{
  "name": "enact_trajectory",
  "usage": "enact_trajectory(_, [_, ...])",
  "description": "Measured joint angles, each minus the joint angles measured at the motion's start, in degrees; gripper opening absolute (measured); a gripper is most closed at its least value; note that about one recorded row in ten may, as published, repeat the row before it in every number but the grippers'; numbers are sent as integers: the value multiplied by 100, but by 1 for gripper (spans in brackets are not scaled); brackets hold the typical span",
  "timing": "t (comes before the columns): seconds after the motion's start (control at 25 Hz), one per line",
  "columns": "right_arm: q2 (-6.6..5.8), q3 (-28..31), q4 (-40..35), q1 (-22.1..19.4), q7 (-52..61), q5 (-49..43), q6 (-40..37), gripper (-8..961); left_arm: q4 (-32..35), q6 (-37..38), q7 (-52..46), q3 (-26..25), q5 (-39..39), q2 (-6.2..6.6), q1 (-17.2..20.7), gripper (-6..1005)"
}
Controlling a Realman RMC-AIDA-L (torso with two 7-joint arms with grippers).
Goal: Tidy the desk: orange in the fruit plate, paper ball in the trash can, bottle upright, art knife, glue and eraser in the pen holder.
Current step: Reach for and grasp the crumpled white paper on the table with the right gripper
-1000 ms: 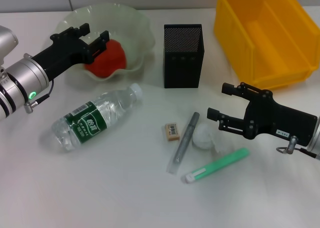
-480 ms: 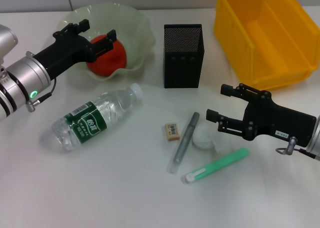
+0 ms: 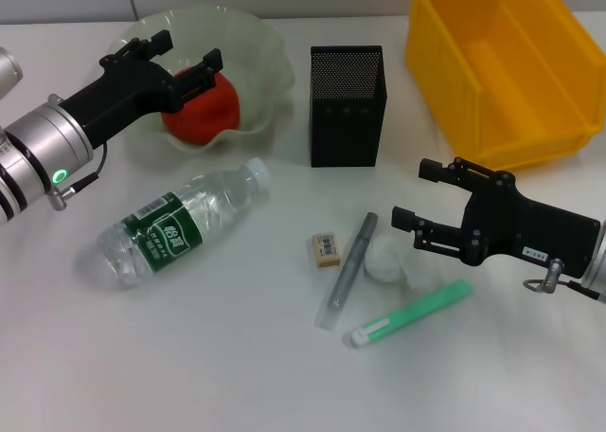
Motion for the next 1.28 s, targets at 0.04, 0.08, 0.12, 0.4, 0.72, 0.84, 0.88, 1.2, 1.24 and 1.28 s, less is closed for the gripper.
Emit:
enact_trajectory(0.04, [-2,5,0,0,0,2,-7,767,10,83,-72,7,8,6,10,834])
enact_trajectory(0.08, [-7,15,-2,0,0,4,-24,767,43,241,-202,26,37,15,32,834])
enact_trajectory(0.12, [-13,40,-7,-6,0,8,-78,766,112,464,-381,60,79,28,70,834])
enact_trajectory(0.4, [-39,120,-33,-52,19,16,-350,764,992,2182,-1373,840,227,77,606,833])
enact_trajectory(0.72, [-81,75,-418,-29,689,-26,-740,762,1221,3268,-1347,1537,338,415,1005,833])
enact_trajectory(0.84, [-96,70,-681,-19,1120,-36,-893,761,1269,3537,-1247,1581,790,542,1049,833])
enact_trajectory(0.88, [-108,55,-785,-11,1295,-41,-938,761,1269,3537,-1247,1581,790,542,1049,833])
enact_trajectory(1.2, [-224,-653,-1777,167,2764,-185,-1078,759,1369,3620,-850,1572,1618,500,1027,833])
enact_trajectory(1.24, [-236,-740,-1935,201,2922,-320,-1084,759,1369,3620,-850,1572,1618,500,1027,833])
enact_trajectory(1.28, [-240,-791,-2079,261,3056,-513,-1087,758,1373,3603,-751,1573,1635,466,1039,833])
